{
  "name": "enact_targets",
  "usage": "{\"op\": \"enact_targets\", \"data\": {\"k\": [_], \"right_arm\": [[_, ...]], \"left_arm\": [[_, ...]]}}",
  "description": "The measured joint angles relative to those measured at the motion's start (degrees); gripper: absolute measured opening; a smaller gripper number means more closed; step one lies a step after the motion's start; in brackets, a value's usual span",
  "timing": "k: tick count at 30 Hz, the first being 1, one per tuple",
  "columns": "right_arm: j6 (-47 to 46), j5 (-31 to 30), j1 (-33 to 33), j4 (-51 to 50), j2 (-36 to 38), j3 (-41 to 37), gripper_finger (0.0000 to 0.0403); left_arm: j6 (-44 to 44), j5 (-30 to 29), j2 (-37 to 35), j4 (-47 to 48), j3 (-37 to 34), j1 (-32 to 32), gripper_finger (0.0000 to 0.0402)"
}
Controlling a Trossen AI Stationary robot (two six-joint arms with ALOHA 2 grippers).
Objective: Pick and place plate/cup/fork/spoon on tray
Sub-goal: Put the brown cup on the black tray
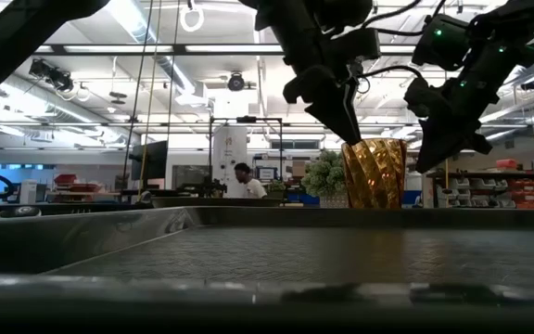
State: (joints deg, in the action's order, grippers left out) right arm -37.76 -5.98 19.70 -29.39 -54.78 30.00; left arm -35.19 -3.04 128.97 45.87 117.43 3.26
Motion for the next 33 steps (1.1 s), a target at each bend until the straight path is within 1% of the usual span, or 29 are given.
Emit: {"op": "enact_targets", "data": {"k": [9, 15, 19, 22, 24, 28, 33], "right_arm": [[0.22, 0.02, 0.00, 0.17, 0.07, 0.00, 0.0009], [0.43, 0.04, 0.00, 0.14, 0.07, 0.00, 0.0009], [2.23, 1.23, 0.18, 0.07, 0.24, 0.00, 0.0009], [2.43, 1.61, 1.40, -0.42, 1.05, 0.00, 0.0009], [2.40, 0.72, 2.74, -1.65, 1.63, 0.01, 0.0009], [2.98, -3.22, 5.69, -4.25, 2.21, 0.02, 0.0009], [5.34, -8.39, 8.95, -5.01, 2.23, 0.02, 0.0009]], "left_arm": [[-2.55, -0.40, 0.89, 0.98, -0.09, 0.40, 0.0058], [-3.16, -0.44, 0.89, 0.76, -0.09, 0.38, 0.0014], [-0.97, -0.28, 0.89, 1.31, 1.14, 0.32, 0.0016], [3.19, 0.29, 0.89, 1.71, 4.45, -0.19, 0.0017], [7.09, 1.63, 0.89, 4.17, 7.54, -0.49, 0.0015], [13.00, 5.44, 0.87, 7.11, 11.92, -1.32, 0.0017], [15.55, 6.29, 0.87, 6.82, 13.25, -3.94, 0.0017]]}}
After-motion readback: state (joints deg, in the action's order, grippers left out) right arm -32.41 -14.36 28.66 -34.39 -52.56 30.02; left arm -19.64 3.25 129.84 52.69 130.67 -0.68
